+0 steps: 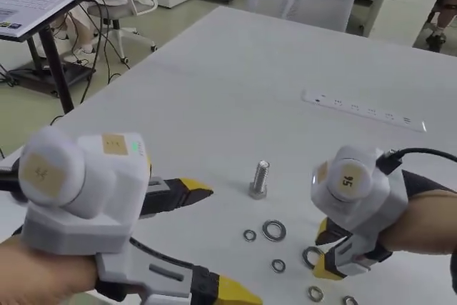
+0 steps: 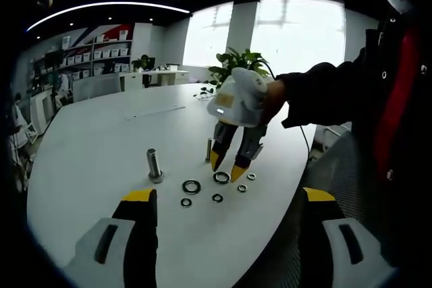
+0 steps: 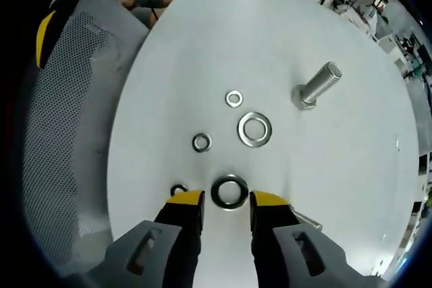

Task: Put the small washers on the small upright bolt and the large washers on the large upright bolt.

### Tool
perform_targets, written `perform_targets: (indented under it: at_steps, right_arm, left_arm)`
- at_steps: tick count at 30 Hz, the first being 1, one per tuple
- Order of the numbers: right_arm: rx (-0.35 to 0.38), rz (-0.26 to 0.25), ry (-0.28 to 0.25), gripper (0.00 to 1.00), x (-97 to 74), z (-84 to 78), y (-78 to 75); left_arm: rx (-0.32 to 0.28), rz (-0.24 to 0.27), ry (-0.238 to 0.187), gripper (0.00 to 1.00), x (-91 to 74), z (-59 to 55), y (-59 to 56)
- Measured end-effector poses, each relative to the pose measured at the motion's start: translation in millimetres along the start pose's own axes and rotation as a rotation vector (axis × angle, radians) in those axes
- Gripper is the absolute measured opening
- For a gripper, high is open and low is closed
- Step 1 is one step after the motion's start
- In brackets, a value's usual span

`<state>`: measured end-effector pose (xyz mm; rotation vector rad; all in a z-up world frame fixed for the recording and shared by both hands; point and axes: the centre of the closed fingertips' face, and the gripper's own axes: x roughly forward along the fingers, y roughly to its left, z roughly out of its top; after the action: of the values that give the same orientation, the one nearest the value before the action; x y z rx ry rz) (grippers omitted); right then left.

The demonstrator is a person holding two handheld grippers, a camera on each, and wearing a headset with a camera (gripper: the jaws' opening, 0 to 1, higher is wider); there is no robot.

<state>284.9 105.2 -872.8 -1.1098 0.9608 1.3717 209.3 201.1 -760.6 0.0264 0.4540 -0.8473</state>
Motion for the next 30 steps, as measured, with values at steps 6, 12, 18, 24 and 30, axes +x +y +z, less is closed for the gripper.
perform_targets:
  at_steps: [6, 12, 18, 24, 30]
  right_arm:
    - [0.008, 0.003, 0.01, 0.28, 3.2, -2.0, -1.2]
    - [0.004, 0.002, 0.014, 0.27, 4.4, -1.4, -0.5]
    - [0.037, 0.014, 0.011, 0.27, 4.9, -2.5, -1.2]
    - [0.04, 0.02, 0.015, 0.26, 5.2, -2.2, -1.3]
    - [0.045, 0.021, 0.02, 0.25, 5.2, -2.2, -2.4]
  left_arm:
    - [-0.001, -0.002, 0.002, 0.86, 0.5, -0.7, 0.3]
    - [-0.003, 0.0, 0.0, 0.86, 0.5, -1.1, 1.2]
    - [-0.003, 0.0, -0.003, 0.86, 0.4, -0.9, 1.7]
    - [-0.003, 0.003, -0.007, 0.86, 0.3, -0.2, 2.4]
    - [-0.004, 0.003, -0.01, 0.85, 0.7, 0.4, 2.1]
